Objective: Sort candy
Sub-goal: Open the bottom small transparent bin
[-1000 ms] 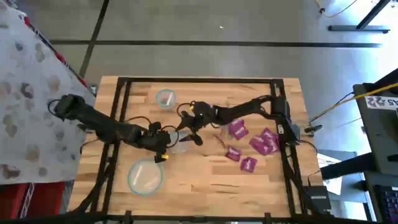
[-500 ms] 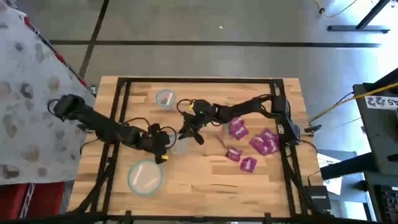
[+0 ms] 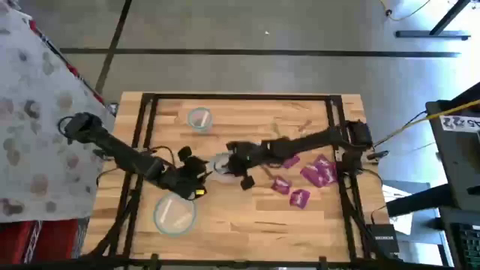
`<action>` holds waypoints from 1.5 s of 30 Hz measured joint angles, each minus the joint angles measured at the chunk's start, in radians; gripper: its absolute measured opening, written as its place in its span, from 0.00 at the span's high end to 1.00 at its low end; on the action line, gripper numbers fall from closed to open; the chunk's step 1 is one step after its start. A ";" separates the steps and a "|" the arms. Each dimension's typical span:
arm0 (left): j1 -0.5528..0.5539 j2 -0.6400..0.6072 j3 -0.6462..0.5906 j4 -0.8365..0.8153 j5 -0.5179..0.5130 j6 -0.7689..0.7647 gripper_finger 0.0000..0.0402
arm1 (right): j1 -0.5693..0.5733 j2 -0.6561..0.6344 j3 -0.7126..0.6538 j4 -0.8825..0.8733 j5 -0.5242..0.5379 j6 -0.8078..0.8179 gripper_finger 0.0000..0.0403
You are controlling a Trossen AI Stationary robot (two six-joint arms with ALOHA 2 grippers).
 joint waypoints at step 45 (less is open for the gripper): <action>0.104 0.239 0.080 0.542 0.368 0.383 0.66 | 0.385 -0.124 -0.411 0.205 0.167 0.729 0.42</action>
